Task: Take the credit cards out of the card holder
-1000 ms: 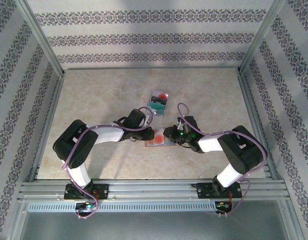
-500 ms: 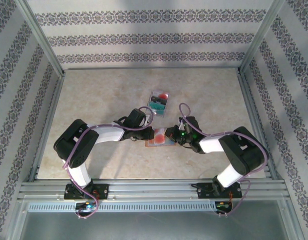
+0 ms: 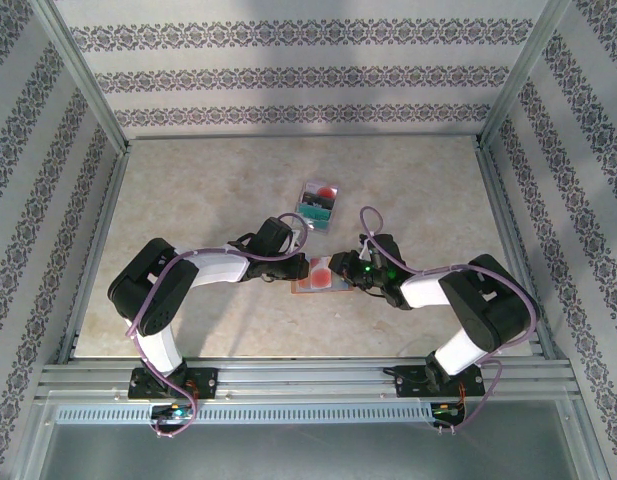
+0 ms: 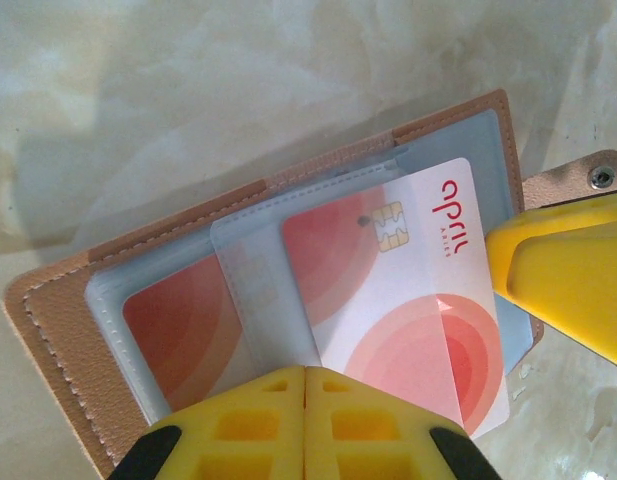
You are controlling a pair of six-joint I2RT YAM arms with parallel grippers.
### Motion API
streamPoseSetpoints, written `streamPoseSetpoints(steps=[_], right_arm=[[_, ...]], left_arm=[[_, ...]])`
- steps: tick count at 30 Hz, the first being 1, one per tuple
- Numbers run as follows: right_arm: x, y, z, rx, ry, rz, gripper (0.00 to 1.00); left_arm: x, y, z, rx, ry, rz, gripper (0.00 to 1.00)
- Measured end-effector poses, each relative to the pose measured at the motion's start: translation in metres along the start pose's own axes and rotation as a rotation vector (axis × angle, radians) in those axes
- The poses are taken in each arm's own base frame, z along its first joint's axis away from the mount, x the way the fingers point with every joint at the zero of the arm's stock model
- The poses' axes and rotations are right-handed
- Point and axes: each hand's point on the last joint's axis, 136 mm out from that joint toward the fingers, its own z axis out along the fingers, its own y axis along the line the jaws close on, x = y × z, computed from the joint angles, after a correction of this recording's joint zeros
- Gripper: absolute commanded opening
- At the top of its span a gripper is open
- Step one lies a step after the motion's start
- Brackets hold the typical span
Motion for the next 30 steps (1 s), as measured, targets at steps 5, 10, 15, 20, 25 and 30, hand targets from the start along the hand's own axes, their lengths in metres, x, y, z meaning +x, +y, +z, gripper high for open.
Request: streamPoseSetpoints(steps=[5,10,15,20,25,30], right_arm=[[0.006,-0.003,0.004,0.004,0.014,0.001,0.3],[0.01,-0.003,0.004,-0.002,0.021,-0.006,0.31],[0.014,-0.003,0.006,-0.004,0.028,-0.011,0.23],[0.015,-0.005,0.007,0.001,0.033,-0.005,0.11],[0.014,-0.003,0.007,-0.008,0.029,0.0,0.03],[0.012,-0.004,0.003,-0.01,0.017,0.007,0.0]], left_arm=[[0.0,0.0,0.0,0.0,0.0,-0.003,0.05],[0.0,0.0,0.0,0.0,-0.001,-0.008,0.05],[0.0,0.0,0.0,0.0,-0.001,-0.011,0.04],[0.0,0.0,0.0,0.0,-0.001,-0.011,0.04],[-0.001,0.0,0.0,0.0,-0.002,-0.015,0.04],[-0.002,0.002,-0.001,-0.002,-0.005,-0.02,0.04]])
